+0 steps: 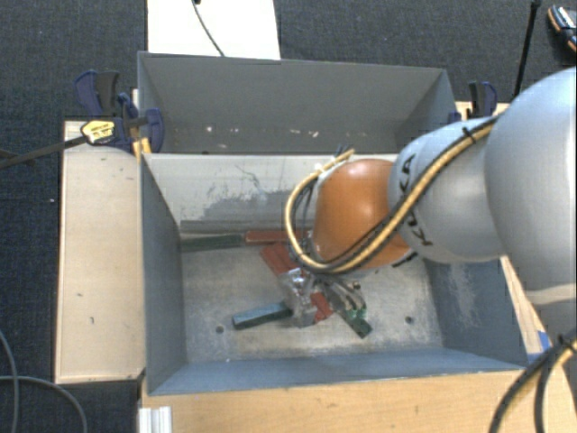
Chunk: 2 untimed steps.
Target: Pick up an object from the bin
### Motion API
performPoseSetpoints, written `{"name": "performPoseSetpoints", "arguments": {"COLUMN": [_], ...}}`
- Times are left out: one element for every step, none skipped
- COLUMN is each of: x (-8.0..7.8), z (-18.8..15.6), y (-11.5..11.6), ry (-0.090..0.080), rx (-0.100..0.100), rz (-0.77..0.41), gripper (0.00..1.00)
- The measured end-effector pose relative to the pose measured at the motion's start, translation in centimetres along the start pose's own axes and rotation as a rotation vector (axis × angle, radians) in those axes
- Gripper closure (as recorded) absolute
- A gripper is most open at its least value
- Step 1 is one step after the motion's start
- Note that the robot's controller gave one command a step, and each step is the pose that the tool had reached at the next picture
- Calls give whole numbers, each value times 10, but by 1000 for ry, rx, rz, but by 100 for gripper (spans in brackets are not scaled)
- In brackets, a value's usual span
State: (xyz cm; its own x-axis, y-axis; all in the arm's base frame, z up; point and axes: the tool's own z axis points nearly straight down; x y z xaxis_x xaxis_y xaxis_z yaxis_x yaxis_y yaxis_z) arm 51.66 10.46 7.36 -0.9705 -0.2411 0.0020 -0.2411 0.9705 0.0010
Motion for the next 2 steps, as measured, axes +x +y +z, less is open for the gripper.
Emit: {"name": "performPoseSetpoints", "arguments": {"x": [2, 1], "z": [-21, -44], "y": [0, 0], "ry": [8, 1], "rx": [0, 0], "rz": [1, 2], "gripper": [100, 100]}}
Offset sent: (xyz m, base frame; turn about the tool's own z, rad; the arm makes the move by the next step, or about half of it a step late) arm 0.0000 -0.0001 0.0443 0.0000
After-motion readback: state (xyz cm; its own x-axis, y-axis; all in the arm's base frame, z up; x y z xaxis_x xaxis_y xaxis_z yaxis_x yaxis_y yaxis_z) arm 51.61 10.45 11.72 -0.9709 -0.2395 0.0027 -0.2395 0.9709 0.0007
